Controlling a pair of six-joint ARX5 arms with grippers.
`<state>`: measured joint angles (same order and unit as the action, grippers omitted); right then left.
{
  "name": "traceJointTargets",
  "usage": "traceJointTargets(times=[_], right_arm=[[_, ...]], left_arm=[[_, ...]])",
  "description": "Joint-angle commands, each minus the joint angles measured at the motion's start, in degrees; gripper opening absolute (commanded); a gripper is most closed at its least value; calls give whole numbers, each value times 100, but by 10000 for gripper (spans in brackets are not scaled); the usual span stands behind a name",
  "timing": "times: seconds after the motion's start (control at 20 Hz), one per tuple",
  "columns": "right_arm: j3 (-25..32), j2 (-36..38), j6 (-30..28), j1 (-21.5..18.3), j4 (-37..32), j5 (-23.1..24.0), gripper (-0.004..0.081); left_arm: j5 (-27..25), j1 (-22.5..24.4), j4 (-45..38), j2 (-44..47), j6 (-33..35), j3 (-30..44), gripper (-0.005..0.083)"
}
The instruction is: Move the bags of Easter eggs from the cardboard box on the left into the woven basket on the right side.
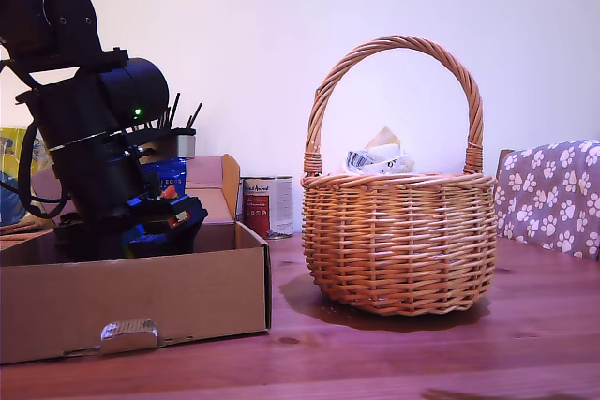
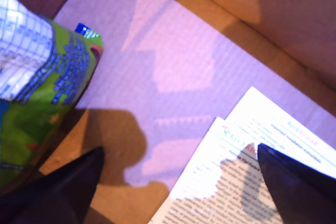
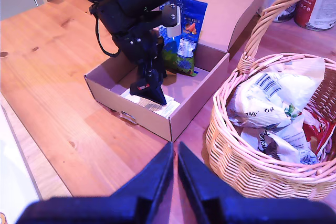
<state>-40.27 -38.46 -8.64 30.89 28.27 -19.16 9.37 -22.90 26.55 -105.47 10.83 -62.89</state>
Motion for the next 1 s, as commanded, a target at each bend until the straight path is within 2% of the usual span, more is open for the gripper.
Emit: traceJointTargets(times=[0.0,0.35,0.65,0.8,0.95], right_arm=[[111,4,42,-33,-4,24,0],[98,-66,79,-28,-13,22,-1],[98,-76,111,-26,-188,22,-1],[98,-76,109,-26,-184,24,-1],[98,-76,109,-26,-181,24,-1]], left_arm=[[-81,-35,-173,1394,9,57,790],[-79,-35,-273,1399,-22,57,790],[59,24,422,1604,107,57,789],[428,234,815,2050,568,57,789],[774,511,1401,2590,1720,57,789]])
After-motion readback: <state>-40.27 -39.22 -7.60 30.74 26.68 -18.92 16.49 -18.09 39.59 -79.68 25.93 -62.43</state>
